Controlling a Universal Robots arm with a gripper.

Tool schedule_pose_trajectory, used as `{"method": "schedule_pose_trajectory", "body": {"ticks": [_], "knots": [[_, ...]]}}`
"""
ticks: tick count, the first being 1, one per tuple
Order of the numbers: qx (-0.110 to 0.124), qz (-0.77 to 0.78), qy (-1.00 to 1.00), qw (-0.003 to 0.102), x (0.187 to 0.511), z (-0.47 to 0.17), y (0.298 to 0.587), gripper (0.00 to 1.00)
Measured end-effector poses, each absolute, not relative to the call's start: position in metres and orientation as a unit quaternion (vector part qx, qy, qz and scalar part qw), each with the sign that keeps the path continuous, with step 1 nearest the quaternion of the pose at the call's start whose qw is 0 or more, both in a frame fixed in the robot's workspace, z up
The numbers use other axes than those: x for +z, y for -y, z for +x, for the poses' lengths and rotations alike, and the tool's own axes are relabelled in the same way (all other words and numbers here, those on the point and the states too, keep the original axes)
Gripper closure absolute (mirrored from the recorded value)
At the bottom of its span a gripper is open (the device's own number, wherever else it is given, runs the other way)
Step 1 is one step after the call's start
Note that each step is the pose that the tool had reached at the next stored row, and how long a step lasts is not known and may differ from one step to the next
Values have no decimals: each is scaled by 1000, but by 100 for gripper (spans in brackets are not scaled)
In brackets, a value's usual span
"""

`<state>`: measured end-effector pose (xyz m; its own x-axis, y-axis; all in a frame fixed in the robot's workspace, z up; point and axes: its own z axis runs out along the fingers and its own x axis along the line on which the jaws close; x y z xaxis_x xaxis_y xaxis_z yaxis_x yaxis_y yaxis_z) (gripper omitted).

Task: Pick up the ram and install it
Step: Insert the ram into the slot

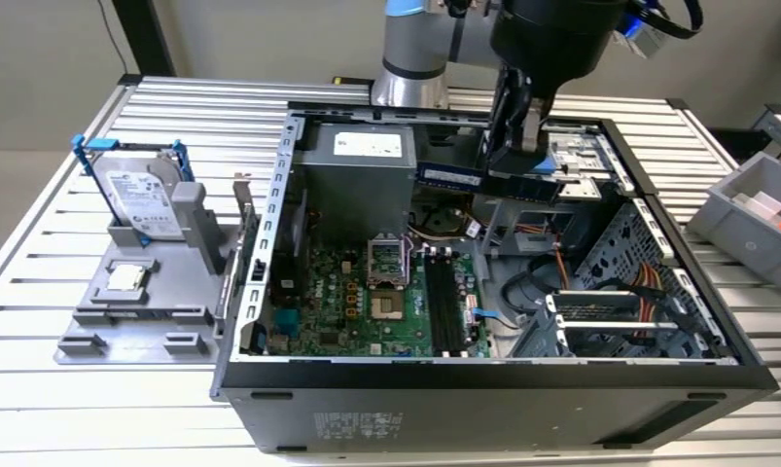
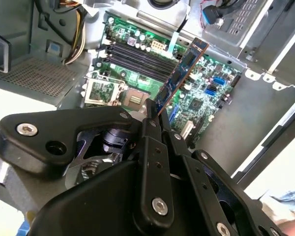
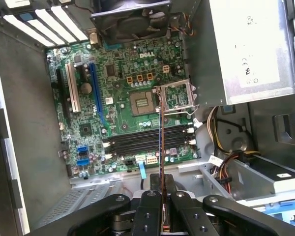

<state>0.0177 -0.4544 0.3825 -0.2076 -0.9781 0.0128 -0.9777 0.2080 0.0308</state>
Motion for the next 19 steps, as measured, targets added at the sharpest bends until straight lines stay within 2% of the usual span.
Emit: {"method": "schedule_pose_trajectory", "body": {"ticks": [19], "knots": [[-9, 582, 813, 14, 383, 18, 454, 100]]}}
